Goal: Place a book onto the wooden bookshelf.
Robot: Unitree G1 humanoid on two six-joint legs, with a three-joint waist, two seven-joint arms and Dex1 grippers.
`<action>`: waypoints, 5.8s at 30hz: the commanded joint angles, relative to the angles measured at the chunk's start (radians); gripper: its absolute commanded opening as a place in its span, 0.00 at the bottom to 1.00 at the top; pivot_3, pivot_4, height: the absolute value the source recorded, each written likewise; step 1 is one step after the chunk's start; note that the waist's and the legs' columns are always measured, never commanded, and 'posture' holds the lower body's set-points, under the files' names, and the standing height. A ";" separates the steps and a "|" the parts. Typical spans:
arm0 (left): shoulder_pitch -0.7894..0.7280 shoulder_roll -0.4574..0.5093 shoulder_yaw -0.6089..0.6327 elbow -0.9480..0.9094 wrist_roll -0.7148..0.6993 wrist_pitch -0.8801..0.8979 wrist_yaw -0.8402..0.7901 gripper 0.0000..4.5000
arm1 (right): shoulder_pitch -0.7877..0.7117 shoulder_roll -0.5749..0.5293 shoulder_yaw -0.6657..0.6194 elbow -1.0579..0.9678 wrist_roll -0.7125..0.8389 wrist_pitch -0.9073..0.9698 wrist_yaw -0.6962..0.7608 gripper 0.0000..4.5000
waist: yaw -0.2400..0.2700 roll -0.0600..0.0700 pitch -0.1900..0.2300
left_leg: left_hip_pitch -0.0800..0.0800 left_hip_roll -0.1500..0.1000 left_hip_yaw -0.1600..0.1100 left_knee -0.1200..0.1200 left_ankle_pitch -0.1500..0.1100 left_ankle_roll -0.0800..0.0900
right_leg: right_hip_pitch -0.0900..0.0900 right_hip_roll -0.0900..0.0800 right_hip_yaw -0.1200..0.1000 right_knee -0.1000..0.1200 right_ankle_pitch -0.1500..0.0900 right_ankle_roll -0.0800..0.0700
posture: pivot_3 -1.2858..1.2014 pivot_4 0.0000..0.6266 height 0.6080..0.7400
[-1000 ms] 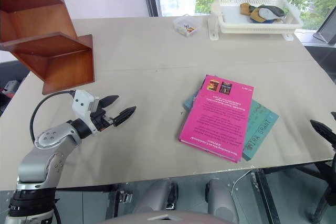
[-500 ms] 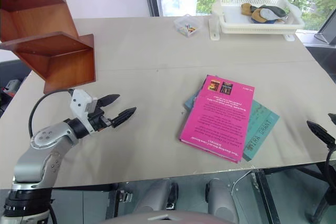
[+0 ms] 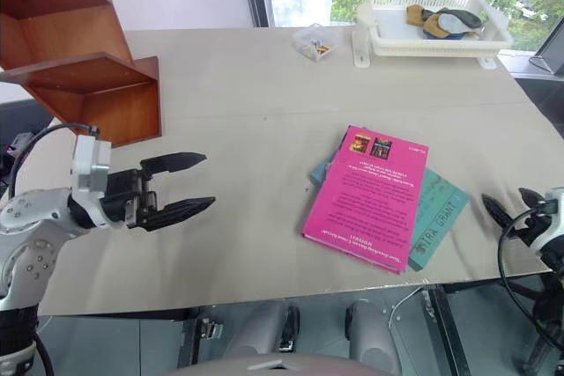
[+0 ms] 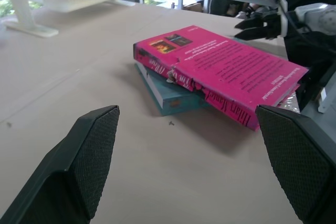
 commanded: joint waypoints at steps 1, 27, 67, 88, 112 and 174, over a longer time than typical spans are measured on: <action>-0.021 0.016 0.010 -0.010 -0.008 -0.012 -0.019 0.99 | -0.010 0.028 0.000 -0.036 -0.002 -0.013 -0.053 1.00 | -0.001 0.000 0.000 | 0.000 0.000 0.000 0.000 0.000 0.000 | 0.000 0.001 0.000 0.000 0.000 0.000 | 0.52 0.24 1.00; -0.081 -0.026 -0.013 0.034 0.005 0.027 0.066 0.99 | -0.155 0.424 0.311 -0.237 -0.088 0.011 -0.278 1.00 | -0.050 -0.003 -0.001 | 0.011 0.006 0.000 -0.001 0.000 -0.002 | 0.007 0.007 0.001 0.003 0.000 0.000 | 0.52 0.24 1.00; -0.414 -0.246 -0.194 0.796 -0.364 1.068 0.154 0.99 | 0.426 -0.207 -0.251 -0.811 0.658 0.624 0.386 1.00 | 0.004 -0.004 0.005 | 0.006 -0.001 -0.004 -0.001 0.000 0.000 | 0.007 0.001 -0.004 0.000 -0.001 0.000 | 0.52 0.24 1.00; -0.562 -0.225 -0.535 0.874 -0.059 0.958 -0.271 0.76 | 0.398 -0.217 -0.261 -0.828 0.657 0.636 0.363 1.00 | 0.011 0.002 0.001 | -0.006 -0.001 -0.010 -0.001 0.000 0.000 | 0.000 -0.007 -0.004 -0.005 -0.001 0.000 | 0.52 0.24 1.00; -0.513 -0.187 -0.127 0.632 -0.153 0.962 -0.083 0.07 | 0.280 -0.248 -0.177 -0.761 0.519 0.479 0.563 1.00 | 0.003 0.001 0.001 | -0.017 -0.001 -0.012 0.000 0.000 -0.001 | -0.009 -0.008 -0.006 -0.005 0.000 0.000 | 0.52 0.24 1.00; -1.129 0.563 -0.481 0.825 1.200 -0.498 0.028 0.07 | -0.607 -0.212 0.256 0.115 0.235 0.154 0.809 1.00 | -0.026 -0.006 0.010 | -0.019 -0.008 -0.014 0.006 0.003 -0.004 | -0.009 0.002 -0.013 0.004 0.000 0.008 | 0.52 0.24 1.00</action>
